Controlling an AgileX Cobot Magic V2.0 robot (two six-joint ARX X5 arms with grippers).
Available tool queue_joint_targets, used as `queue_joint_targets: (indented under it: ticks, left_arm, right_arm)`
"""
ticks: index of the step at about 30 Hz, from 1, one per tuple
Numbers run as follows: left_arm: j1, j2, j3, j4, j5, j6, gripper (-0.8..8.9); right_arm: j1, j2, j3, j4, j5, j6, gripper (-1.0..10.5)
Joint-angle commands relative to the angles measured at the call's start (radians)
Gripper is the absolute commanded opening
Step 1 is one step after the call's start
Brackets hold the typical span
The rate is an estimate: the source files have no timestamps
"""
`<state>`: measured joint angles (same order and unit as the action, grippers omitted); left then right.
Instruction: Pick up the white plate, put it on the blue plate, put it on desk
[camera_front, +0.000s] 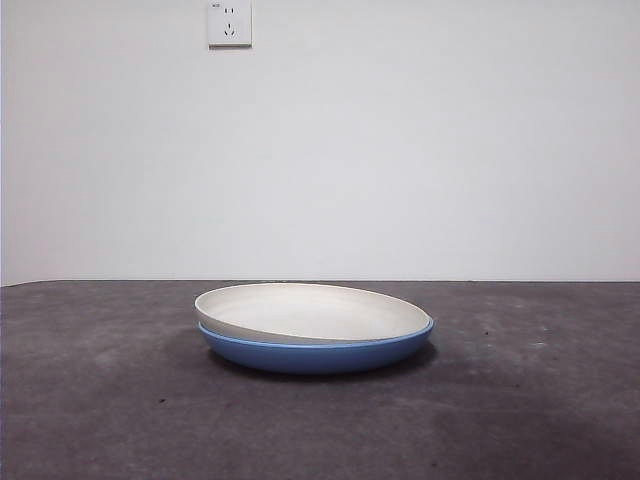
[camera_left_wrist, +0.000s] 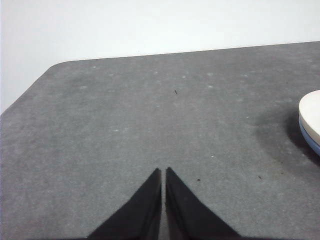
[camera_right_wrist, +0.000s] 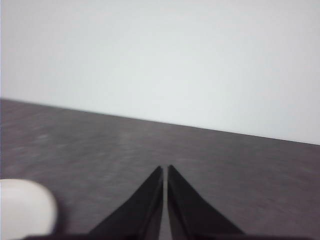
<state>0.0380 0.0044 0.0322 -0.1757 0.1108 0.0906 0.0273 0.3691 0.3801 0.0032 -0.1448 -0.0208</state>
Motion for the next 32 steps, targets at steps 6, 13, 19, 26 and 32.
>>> queue_joint_targets:
  ticks: [6,13,19,26,32]
  left_arm:
    - [0.001,-0.001,-0.021,-0.008,0.002,-0.005,0.15]
    - [0.001,-0.001,-0.021,-0.008,0.002,-0.005,0.15]
    - [0.001,-0.001,-0.021,-0.008,0.002,-0.005,0.15]
    - [0.001,-0.001,-0.021,-0.008,0.002,-0.005,0.15]
    - [0.001,-0.001,-0.020,-0.008,0.002,-0.005,0.15]
  right_arm:
    - [-0.032,-0.192,-0.235,0.071,0.128,0.051,0.1]
    - [-0.032,-0.299,-0.353,0.070,0.127,0.089,0.1]
    - [-0.032,-0.336,-0.369,-0.031,0.137,0.092,0.1]
    - [-0.032,-0.365,-0.369,-0.180,0.149,0.092,0.1]
    - [-0.032,-0.365,-0.369,-0.178,0.145,0.092,0.1]
